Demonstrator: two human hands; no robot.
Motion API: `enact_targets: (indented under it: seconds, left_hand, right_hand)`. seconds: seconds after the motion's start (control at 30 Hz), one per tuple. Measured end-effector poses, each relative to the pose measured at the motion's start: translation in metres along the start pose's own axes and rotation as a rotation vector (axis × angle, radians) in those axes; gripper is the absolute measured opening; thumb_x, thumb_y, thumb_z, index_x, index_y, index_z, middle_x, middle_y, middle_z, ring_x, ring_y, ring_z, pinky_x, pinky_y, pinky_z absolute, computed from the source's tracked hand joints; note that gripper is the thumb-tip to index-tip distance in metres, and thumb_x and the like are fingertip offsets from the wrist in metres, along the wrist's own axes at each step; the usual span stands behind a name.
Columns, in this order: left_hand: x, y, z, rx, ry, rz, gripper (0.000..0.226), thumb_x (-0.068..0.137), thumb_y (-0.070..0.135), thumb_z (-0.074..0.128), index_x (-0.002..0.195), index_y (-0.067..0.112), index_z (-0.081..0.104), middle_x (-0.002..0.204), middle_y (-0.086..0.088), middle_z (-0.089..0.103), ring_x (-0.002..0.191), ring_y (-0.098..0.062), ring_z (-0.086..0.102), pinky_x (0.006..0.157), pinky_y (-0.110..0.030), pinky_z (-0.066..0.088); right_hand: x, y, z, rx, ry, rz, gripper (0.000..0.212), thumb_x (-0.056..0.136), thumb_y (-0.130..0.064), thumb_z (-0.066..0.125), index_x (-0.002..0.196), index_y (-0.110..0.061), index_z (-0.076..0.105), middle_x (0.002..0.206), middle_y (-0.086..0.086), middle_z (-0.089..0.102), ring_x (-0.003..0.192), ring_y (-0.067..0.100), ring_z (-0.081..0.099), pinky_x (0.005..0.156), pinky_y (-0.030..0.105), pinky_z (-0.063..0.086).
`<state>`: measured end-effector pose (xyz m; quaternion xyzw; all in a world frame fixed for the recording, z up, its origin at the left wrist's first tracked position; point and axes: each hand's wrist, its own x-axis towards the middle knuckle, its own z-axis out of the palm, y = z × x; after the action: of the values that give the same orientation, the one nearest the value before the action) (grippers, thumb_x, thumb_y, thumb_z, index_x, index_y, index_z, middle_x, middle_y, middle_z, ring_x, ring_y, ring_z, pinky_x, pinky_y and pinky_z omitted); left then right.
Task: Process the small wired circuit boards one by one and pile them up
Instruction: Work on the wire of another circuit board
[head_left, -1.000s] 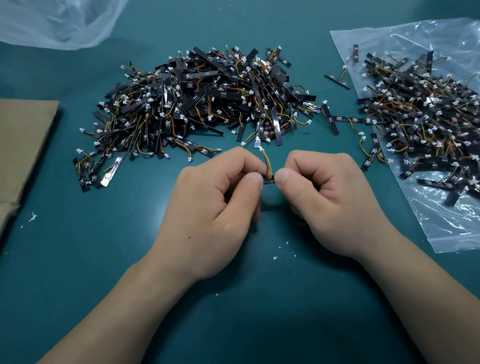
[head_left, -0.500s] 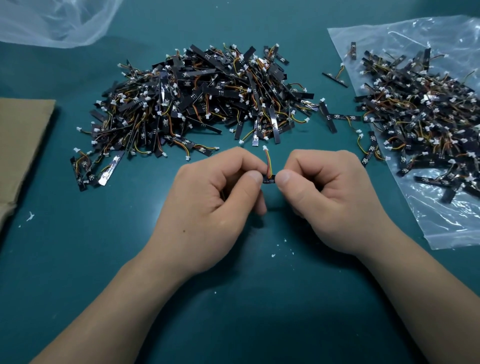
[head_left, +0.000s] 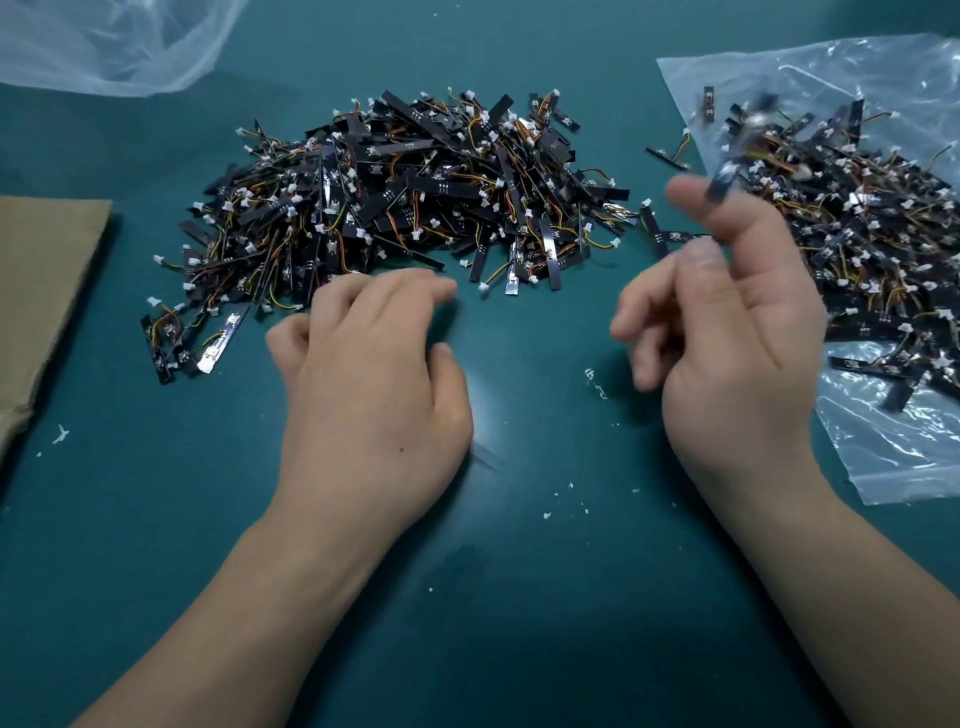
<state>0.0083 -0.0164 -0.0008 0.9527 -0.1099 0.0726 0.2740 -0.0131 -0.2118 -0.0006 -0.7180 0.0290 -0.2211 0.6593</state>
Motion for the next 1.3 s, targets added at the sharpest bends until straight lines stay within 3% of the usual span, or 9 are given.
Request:
enact_targets:
  seconds: [0.1,0.27,0.37,0.5,0.63,0.77,0.93,1.2,1.3]
  left_hand:
    - [0.000,-0.003,0.000,0.003,0.020,0.023,0.039,0.090,0.005,0.058,0.115,0.034,0.066,0.113,0.021,0.065,0.120,-0.014,0.047,0.086,-0.026,0.013]
    - [0.001,-0.002,0.000,-0.001,0.076,0.029,0.029,0.092,0.005,0.063,0.100,0.032,0.069,0.094,0.020,0.064,0.103,-0.014,0.051,0.083,-0.027,0.012]
    - [0.000,0.000,0.001,-0.007,0.168,0.062,0.024,0.096,0.010,0.064,0.098,0.034,0.069,0.094,0.023,0.062,0.101,-0.011,0.049,0.082,-0.030,0.011]
    - [0.002,-0.001,0.000,-0.198,0.263,0.261,0.025,0.096,0.004,0.064,0.097,0.029,0.068,0.096,0.019,0.063,0.099,-0.007,0.057,0.090,-0.038,0.032]
    - [-0.001,0.000,0.003,-0.400,0.161,0.422,0.017,0.096,-0.004,0.064,0.092,0.010,0.072,0.096,0.004,0.069,0.095,-0.018,0.065,0.086,-0.040,0.050]
    - [-0.003,0.007,0.002,-0.698,0.109,0.305,0.024,0.096,-0.007,0.065,0.092,0.016,0.068,0.095,0.004,0.071,0.093,-0.016,0.069,0.081,-0.025,0.051]
    - [0.000,0.008,0.001,-0.949,0.032,0.125,0.022,0.096,0.000,0.066,0.091,0.021,0.066,0.092,0.003,0.072,0.075,-0.016,0.068,0.071,-0.025,0.055]
    - [0.002,0.009,-0.001,-1.183,-0.196,0.065,0.015,0.093,0.002,0.062,0.085,0.014,0.060,0.091,0.003,0.071,0.088,-0.011,0.067,0.080,-0.023,0.055]
    - [0.002,0.008,-0.001,-1.187,-0.230,0.085,0.015,0.094,0.003,0.061,0.087,0.016,0.061,0.092,0.004,0.071,0.091,-0.009,0.067,0.083,-0.021,0.053]
  right_hand:
    - [0.001,0.003,0.000,-0.017,0.005,0.034,0.039,0.108,-0.015,0.044,0.147,-0.022,0.046,0.070,0.002,0.069,0.040,0.016,0.043,0.043,0.022,0.038]
    - [-0.003,0.005,0.004,-0.238,-0.166,0.010,0.019,0.102,-0.013,0.056,0.109,-0.021,0.072,0.063,-0.003,0.066,0.049,0.007,0.056,0.055,0.011,0.040]
    - [-0.007,0.004,0.005,-0.344,-0.246,0.007,0.015,0.100,-0.014,0.061,0.102,-0.022,0.074,0.063,-0.006,0.066,0.053,0.006,0.061,0.057,0.009,0.040]
    - [-0.008,0.000,0.005,-0.403,-0.350,0.029,0.017,0.094,-0.033,0.065,0.110,-0.029,0.071,0.070,-0.008,0.067,0.059,0.017,0.061,0.062,0.026,0.047]
    - [-0.009,-0.005,0.005,-0.496,-0.473,0.001,0.029,0.090,-0.053,0.060,0.108,-0.033,0.071,0.073,-0.017,0.068,0.059,0.017,0.063,0.062,0.039,0.052]
    - [-0.009,-0.006,0.007,-0.527,-0.471,-0.009,0.033,0.089,-0.056,0.059,0.107,-0.031,0.069,0.072,-0.018,0.066,0.058,0.017,0.061,0.062,0.042,0.052]
    - [-0.008,-0.006,0.006,-0.455,-0.406,0.042,0.020,0.092,-0.045,0.065,0.102,-0.028,0.060,0.074,-0.013,0.070,0.062,0.017,0.063,0.066,0.040,0.053]
    - [-0.006,-0.008,0.004,-0.472,-0.497,0.034,0.030,0.093,-0.048,0.062,0.117,-0.029,0.064,0.078,-0.012,0.072,0.069,0.021,0.068,0.071,0.046,0.054]
    - [-0.006,-0.007,0.004,-0.513,-0.514,0.021,0.028,0.093,-0.052,0.059,0.109,-0.032,0.069,0.078,-0.011,0.072,0.068,0.018,0.068,0.070,0.046,0.054]
